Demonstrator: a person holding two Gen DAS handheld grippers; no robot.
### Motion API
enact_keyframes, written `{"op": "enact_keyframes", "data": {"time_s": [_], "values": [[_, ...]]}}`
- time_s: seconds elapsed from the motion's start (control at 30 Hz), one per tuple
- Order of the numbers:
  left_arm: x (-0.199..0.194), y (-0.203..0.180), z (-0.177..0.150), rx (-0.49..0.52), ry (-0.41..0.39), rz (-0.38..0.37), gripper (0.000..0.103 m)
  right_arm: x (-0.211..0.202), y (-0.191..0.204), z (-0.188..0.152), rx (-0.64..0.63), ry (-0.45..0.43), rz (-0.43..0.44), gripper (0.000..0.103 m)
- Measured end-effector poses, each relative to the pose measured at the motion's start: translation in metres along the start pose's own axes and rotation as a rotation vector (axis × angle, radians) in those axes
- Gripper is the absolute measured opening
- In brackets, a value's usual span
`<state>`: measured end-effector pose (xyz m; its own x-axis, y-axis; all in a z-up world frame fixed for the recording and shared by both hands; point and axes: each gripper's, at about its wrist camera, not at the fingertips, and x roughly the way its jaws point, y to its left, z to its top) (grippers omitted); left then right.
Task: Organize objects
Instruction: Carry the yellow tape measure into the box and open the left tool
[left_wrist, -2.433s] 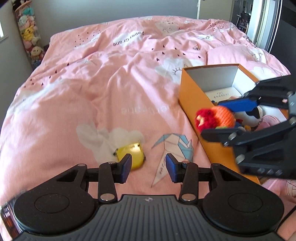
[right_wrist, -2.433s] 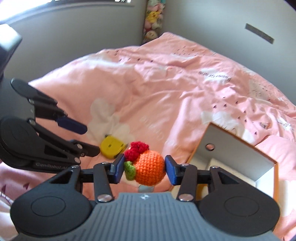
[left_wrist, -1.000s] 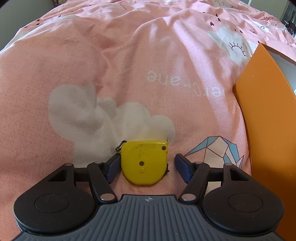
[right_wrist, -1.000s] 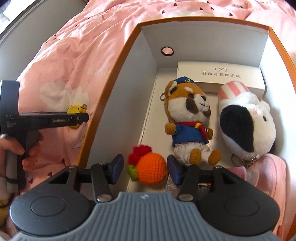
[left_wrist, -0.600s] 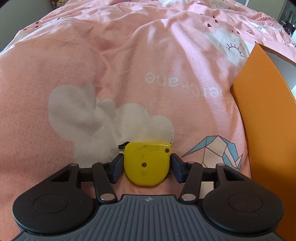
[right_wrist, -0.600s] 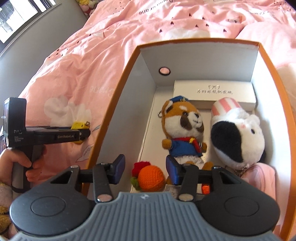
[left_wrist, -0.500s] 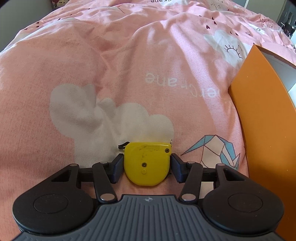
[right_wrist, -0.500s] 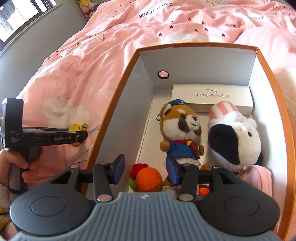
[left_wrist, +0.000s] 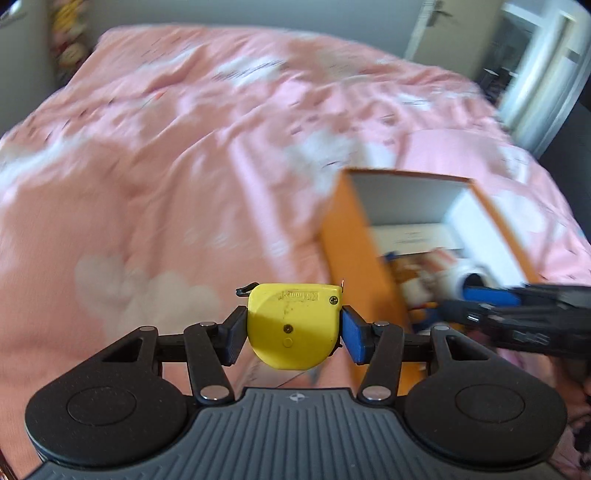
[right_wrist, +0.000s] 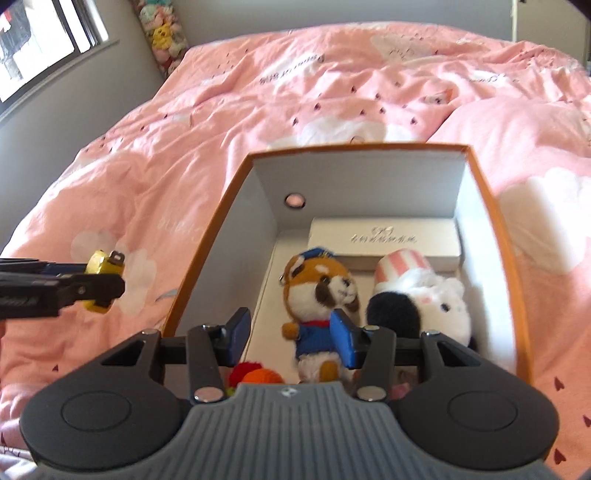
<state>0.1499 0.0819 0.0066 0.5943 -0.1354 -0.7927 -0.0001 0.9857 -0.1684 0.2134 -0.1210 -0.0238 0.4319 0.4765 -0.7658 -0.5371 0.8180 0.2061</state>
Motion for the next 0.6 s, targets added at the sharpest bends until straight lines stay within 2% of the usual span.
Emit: {"op": "enact_keyframes", "data": {"time_s": [0.13,0.27,0.43,0.6], "values": [[0.01,-0.055,0.021,0.262,-0.014,-0.075,0.061,-0.011,-0.011,0.004,0.028,-0.048,-0.024,0.051],[0.033,-0.103,0.025,0.555,0.061,-0.102,0.061,-0.017,-0.018,0.002,0.032,-0.071,-0.023,0.051],[0.075,-0.133,0.02,0.84,0.238,-0.088,0.061,-0.022,-0.026,-0.005,0.037,-0.107,-0.053,0.051],[0.117,-0.141,0.023,0.985,0.421,-0.101,0.061,-0.023,-0.035,-0.007,0.07,-0.124,-0.044,0.051]]}}
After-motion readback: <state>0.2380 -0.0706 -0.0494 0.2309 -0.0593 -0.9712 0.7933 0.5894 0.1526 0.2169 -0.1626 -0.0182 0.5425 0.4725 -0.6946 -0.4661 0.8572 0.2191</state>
